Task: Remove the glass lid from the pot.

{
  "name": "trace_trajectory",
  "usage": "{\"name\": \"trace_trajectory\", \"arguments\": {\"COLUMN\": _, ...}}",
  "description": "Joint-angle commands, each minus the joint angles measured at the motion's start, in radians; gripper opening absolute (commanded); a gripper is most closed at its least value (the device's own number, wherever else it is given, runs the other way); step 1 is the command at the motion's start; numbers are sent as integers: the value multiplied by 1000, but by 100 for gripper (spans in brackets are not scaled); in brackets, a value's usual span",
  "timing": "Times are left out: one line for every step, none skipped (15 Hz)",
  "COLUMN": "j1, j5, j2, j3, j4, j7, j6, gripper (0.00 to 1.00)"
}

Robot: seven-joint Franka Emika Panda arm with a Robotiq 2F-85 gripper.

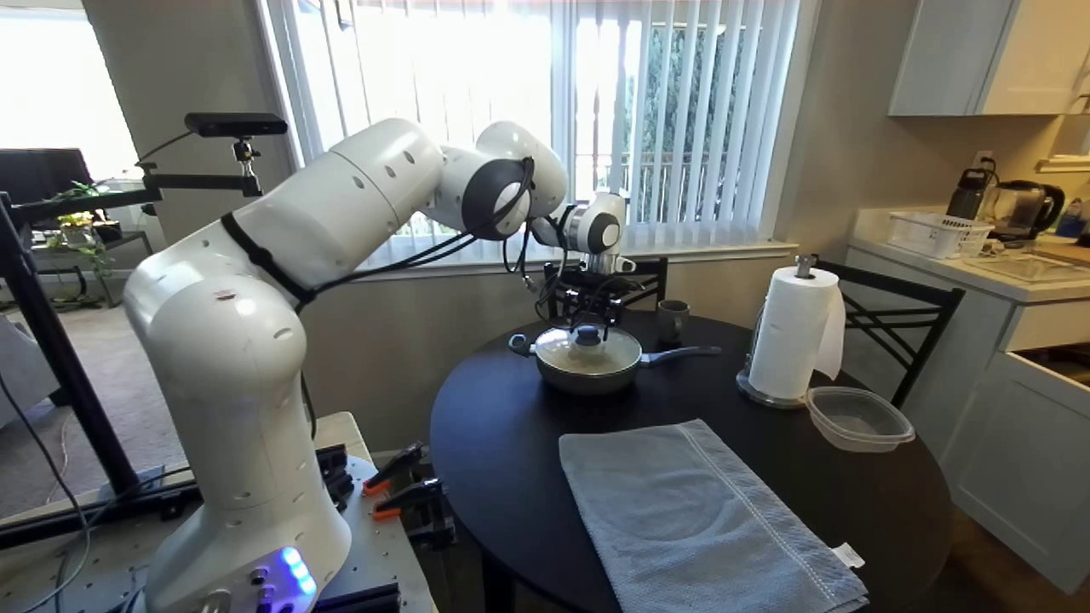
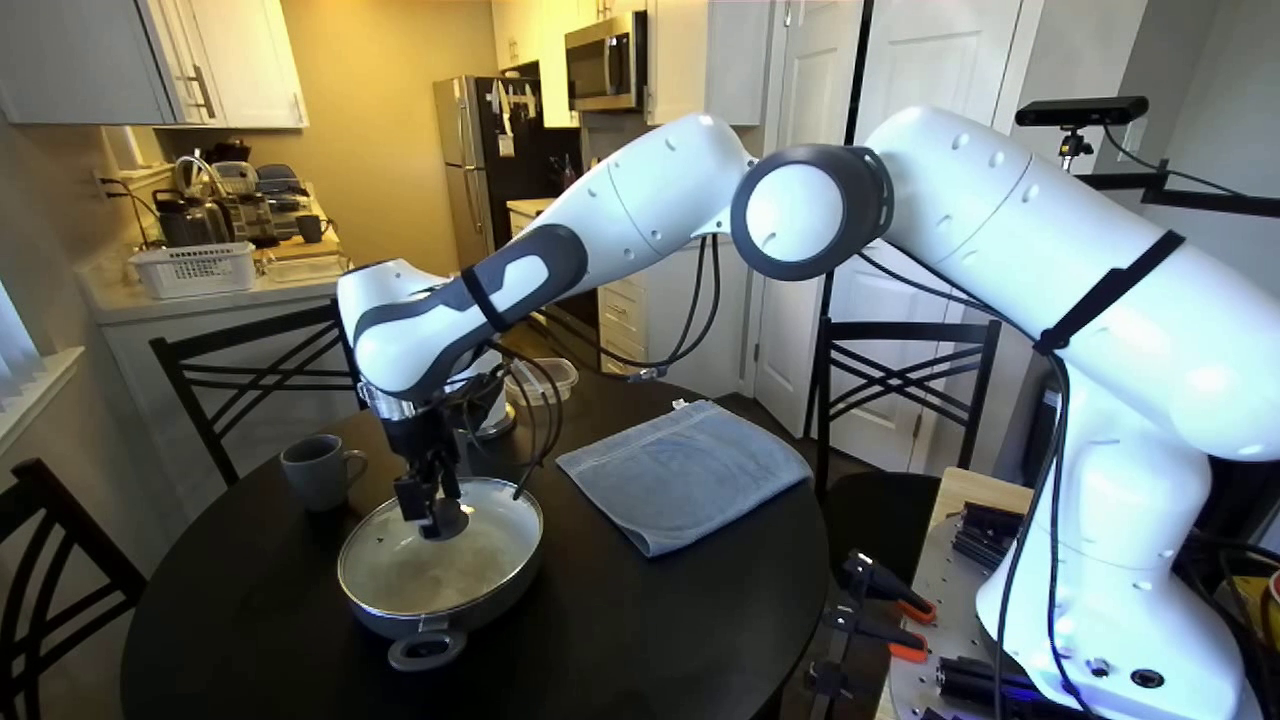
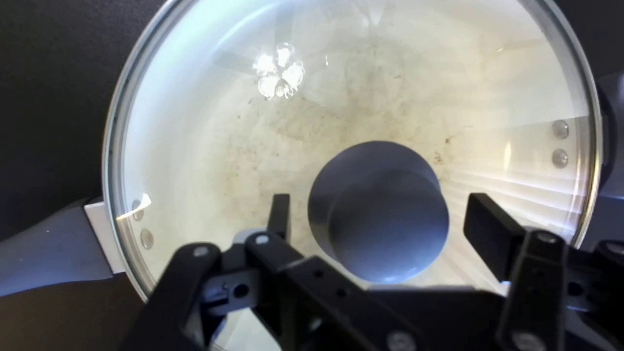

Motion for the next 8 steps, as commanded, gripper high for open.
{"name": "trace_trajectory", "arguments": {"j1": -2, "j5": 29, "j2": 14, "j3": 3, "j4": 35, "j7": -51, "j6": -26, "gripper": 60}}
{"name": "trace_trajectory", "arguments": {"j1": -11, "j5": 13, "j2": 13, "j3": 17, "j4": 27, "j7": -42, "j6": -20, "gripper": 53}}
{"name": "trace_trajectory", "arguments": {"j1": -11, "j5": 12, "j2": 13, "j3": 17, "j4": 28, "j7": -41, "j6": -21, "gripper": 47}}
{"name": "trace_trajectory", "arguments": {"j1": -12, "j5": 12, "j2": 12, "j3": 17, "j4": 28, "j7": -40, "j6": -21, "gripper": 39}}
{"name": "trace_trajectory", "arguments": {"j1": -11, "j5": 11, "j2": 11, "j3": 16, "j4": 33, "j7": -37, "j6": -24, "gripper": 36}}
{"name": "trace_trajectory", "arguments": {"j1": -10, "j5": 10, "j2": 11, "j3": 14, "j4": 33, "j7": -35, "j6": -26, "gripper": 35}}
{"name": "trace_trajectory", "arguments": {"j1": -9, "j5": 9, "j2": 9, "j3": 11, "j4": 36, "j7": -27, "j6": -36, "gripper": 35}}
{"name": "trace_trajectory", "arguments": {"j1": -6, "j5": 5, "j2": 2, "j3": 5, "j4": 35, "j7": -17, "j6": -47, "gripper": 34}}
